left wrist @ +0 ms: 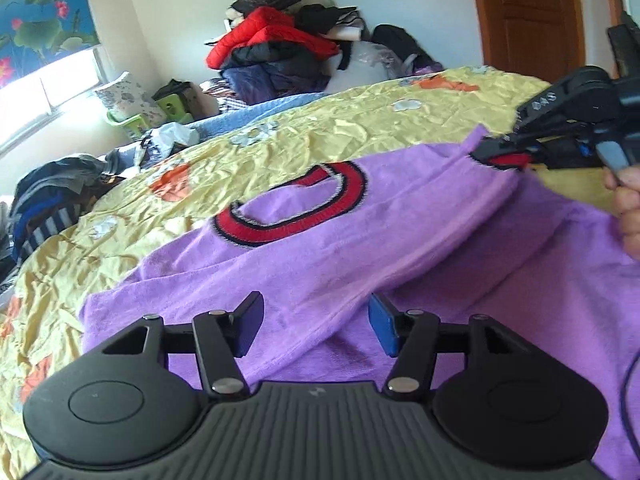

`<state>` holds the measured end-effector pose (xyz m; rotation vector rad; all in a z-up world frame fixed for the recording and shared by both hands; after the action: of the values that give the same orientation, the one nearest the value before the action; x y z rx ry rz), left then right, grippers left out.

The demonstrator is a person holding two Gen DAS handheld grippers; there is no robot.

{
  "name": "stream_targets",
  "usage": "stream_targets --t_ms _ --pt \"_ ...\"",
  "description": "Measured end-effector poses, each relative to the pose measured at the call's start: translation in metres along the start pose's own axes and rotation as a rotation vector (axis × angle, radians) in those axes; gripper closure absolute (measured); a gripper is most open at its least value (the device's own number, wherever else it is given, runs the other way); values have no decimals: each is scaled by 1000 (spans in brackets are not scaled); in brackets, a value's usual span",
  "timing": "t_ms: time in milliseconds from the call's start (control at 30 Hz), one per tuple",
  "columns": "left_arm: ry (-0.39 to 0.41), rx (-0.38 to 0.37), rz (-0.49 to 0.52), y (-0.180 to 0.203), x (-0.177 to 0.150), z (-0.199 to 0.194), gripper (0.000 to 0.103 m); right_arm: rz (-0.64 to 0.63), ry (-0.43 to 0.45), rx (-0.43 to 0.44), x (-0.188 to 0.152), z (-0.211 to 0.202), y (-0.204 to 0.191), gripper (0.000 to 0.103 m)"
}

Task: Fold small clothes
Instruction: 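Lay the red cuff onto the sweater body with the right tool and release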

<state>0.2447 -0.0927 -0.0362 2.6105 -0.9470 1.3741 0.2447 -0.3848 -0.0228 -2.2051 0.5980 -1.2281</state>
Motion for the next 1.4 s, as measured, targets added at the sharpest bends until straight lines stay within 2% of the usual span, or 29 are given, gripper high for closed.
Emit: stream_targets --t_ms 67,133,167,300,367,400,500,567,633,700,733,767,800,867,900,1000,1100,1133,1200,1267,1400 --pt "5 -15 -12 0 0 -2 45 -25 -26 -25 2 4 2 91" --pt "14 -27 -30 -1 -1 -3 40 -25 -47 -60 -1 7 8 90" --pt "17 -22 -35 -1 -1 -2 35 -23 -51 -60 -3 7 9 90" --pt "7 11 -39 -4 -1 2 35 8 -63 -56 -6 5 14 87" --pt "0 18 -49 -6 0 4 35 12 -69 -53 -7 4 14 73" --pt "-2 22 -53 -7 0 5 35 12 -69 -42 -7 4 13 71" --pt "-13 39 -67 -10 -1 6 35 -38 -71 -74 -7 5 6 75" --pt "-27 49 -81 -12 -1 8 34 -72 -69 -116 -8 6 3 82" --pt "-39 52 -101 -14 -3 9 34 -105 -54 -159 -8 3 -1 82" --pt "-52 53 -119 -16 -5 10 34 -155 -10 -230 -8 -3 -7 73" --pt "-56 53 -127 -17 -5 10 34 -188 24 -265 -8 -8 -12 61" --pt "-59 52 -133 -18 -7 10 34 -222 60 -288 -7 -14 -17 54" --pt "-61 53 -137 -19 -7 10 34 -261 91 -297 -8 -19 -23 54" --pt "-64 55 -143 -20 -8 10 34 -328 112 -262 -11 -27 -37 54" --pt "-65 55 -144 -19 -9 11 34 -343 95 -223 -12 -28 -43 53" --pt "-67 63 -148 -20 -10 11 33 -342 -48 -113 -22 -17 -49 53" --pt "-72 71 -158 -21 -12 12 31 -346 -128 -164 -30 -1 -42 53" --pt "-74 75 -162 -21 -13 11 31 -337 -130 -186 -30 0 -39 53" --pt "-74 81 -166 -24 -15 9 31 -294 -115 -172 -30 -6 -37 51" --pt "-73 95 -168 -26 -16 6 30 -277 -107 -161 -28 -10 -38 42" --pt "-77 98 -201 -30 -19 4 28 -334 -119 -165 -35 -14 -47 35"
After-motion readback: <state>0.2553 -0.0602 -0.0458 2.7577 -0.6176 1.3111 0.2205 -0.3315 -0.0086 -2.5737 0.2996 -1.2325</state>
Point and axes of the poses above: each gripper's, at about its wrist camera, not at the fingertips, and z roughly the way its jaws point, y to its right, x to its top, the point moved 4 cm from there along z, roughly the way its jaws point
